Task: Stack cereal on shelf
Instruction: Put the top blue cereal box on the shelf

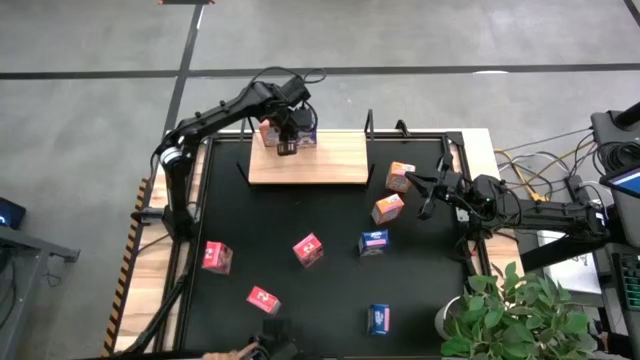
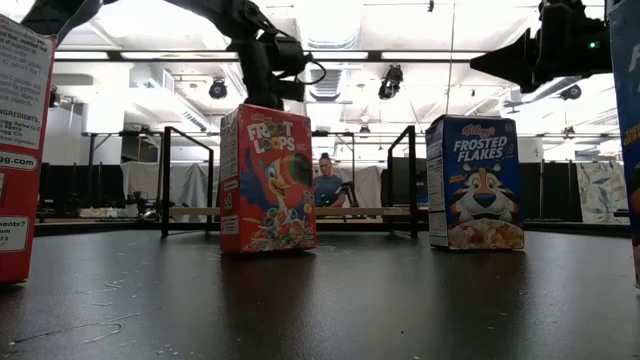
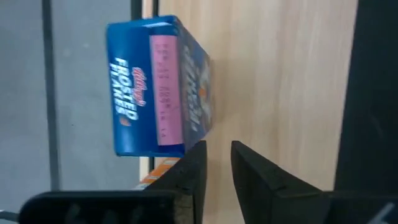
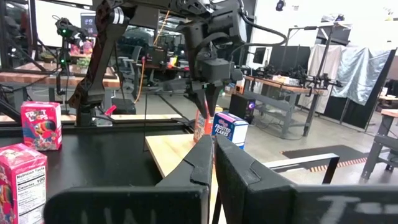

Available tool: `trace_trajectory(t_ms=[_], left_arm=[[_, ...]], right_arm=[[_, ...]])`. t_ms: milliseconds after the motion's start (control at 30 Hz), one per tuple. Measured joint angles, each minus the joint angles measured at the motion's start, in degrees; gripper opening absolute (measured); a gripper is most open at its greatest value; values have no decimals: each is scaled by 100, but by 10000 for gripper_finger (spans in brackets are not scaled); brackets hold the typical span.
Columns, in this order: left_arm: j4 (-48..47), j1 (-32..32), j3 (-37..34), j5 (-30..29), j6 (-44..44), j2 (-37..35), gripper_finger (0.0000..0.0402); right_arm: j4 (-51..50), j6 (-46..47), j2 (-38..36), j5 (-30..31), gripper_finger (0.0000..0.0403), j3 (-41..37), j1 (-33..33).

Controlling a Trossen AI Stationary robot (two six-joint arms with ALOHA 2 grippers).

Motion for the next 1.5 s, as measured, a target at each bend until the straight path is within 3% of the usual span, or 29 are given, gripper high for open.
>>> trace_trajectory(t_ms=[367, 600, 967, 1500], left_arm=[[171, 98, -35, -178, 24, 0, 49], [426, 48, -87, 727, -211, 0, 49], [1356, 39, -420, 664, -717, 0, 49], [1414, 15, -420, 456, -1027, 0, 48]], right_arm=[[-2, -42, 0, 0, 9, 0, -2], [-2, -44, 0, 0, 9, 0, 0], [-2, -52, 0, 2, 9, 0, 0], [-2, -103, 0, 4, 9, 0, 0]])
